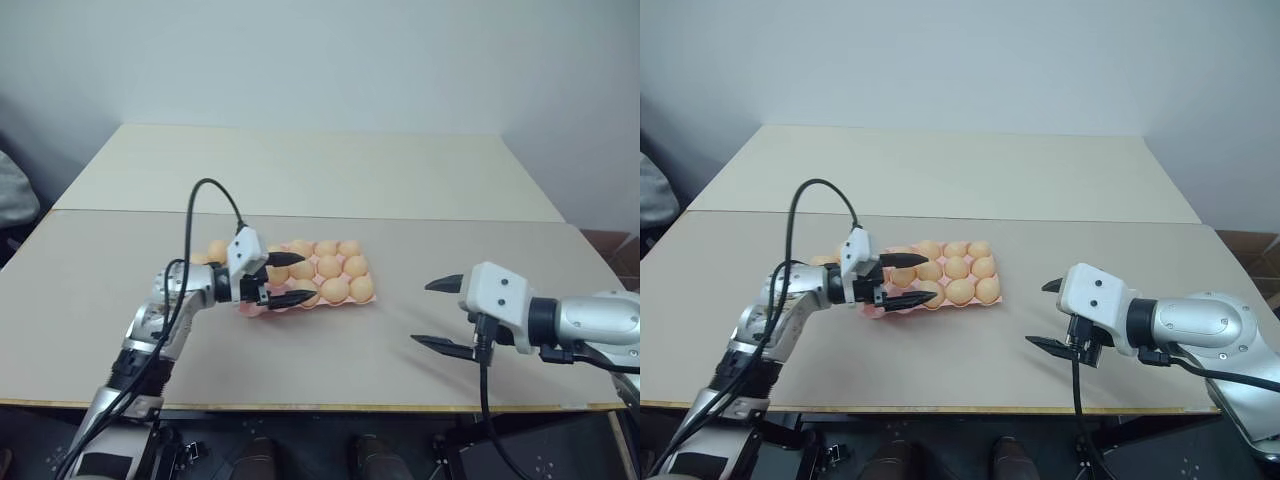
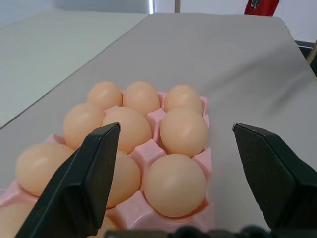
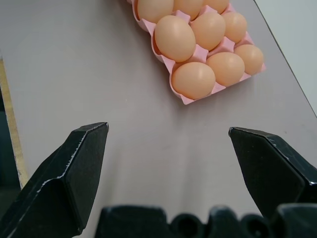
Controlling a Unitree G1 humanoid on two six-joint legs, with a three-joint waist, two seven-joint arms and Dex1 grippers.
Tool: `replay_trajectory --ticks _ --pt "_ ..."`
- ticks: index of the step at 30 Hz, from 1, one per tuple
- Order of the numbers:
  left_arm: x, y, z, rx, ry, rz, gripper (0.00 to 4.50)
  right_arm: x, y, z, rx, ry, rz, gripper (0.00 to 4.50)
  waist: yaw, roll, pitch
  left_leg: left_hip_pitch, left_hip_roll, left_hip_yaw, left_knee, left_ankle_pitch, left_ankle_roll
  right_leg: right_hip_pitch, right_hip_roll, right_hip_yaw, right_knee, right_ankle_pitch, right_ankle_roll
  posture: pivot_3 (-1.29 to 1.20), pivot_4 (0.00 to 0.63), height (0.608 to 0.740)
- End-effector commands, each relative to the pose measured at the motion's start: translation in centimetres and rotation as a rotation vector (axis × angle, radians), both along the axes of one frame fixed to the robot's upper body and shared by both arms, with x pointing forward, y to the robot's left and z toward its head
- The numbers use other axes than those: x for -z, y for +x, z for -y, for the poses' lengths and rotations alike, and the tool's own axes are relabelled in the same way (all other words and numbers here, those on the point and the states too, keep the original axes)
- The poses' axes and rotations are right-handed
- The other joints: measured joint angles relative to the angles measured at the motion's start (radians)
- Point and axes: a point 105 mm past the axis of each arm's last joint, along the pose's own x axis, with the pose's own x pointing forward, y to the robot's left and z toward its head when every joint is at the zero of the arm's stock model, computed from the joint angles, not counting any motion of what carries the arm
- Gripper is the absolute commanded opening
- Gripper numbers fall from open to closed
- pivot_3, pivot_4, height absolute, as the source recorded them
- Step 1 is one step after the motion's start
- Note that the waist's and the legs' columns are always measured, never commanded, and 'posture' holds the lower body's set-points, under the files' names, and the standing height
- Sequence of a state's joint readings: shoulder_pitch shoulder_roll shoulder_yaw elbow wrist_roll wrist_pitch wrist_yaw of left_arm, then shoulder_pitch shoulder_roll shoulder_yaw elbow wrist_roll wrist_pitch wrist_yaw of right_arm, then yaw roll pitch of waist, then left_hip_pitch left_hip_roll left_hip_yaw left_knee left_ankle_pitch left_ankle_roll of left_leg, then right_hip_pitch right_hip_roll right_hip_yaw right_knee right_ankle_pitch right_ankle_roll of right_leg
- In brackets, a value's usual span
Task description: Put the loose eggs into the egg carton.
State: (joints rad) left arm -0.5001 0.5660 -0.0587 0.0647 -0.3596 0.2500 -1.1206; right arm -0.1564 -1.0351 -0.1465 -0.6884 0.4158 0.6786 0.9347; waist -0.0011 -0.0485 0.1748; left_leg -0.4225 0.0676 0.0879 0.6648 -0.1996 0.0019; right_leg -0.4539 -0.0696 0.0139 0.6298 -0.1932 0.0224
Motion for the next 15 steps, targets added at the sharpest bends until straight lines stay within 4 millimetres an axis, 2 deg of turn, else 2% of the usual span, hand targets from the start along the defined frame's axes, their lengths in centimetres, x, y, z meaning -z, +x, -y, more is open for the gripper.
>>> replay_trajectory --ticks 1,4,10,15 --pt "-2.0 -1.0 -2.5 -0.08 -0.02 0.063 3.96 -1.2 0.3 -0.1 -0.035 -0.016 0.054 4.5 -0.006 0.0 0.0 0.0 0.0 0.0 0.0 0.0 0.0 0.0 0.0 0.0 0.0 0.0 0.0 0.0 0.15 0.74" --pt "-2.3 -2.2 -4.9 -0.167 -0.002 0.072 3.96 -1.3 0.5 -0.2 -0.055 -0.018 0.053 4.5 -0.012 0.0 0.0 0.0 0.0 0.0 0.0 0.0 0.0 0.0 0.0 0.0 0.0 0.0 0.001 0.0 0.15 0.74" --pt "-2.7 -5.0 -12.3 -0.486 0.073 0.051 3.96 -1.4 1.2 -0.5 -0.115 -0.017 0.039 4.5 -0.015 0.0 0.0 0.001 0.001 0.0 0.0 0.0 0.0 -0.001 0.0 0.0 0.0 -0.002 -0.001 0.0 0.15 0.74" --pt "-3.7 -8.1 -15.9 -0.656 0.108 0.057 3.96 -1.5 1.8 -0.2 -0.145 -0.031 0.025 4.5 -0.01 0.0 0.0 0.0 0.001 0.002 0.0 0.0 0.0 -0.001 -0.002 -0.001 0.0 -0.004 -0.005 0.0 0.15 0.74"
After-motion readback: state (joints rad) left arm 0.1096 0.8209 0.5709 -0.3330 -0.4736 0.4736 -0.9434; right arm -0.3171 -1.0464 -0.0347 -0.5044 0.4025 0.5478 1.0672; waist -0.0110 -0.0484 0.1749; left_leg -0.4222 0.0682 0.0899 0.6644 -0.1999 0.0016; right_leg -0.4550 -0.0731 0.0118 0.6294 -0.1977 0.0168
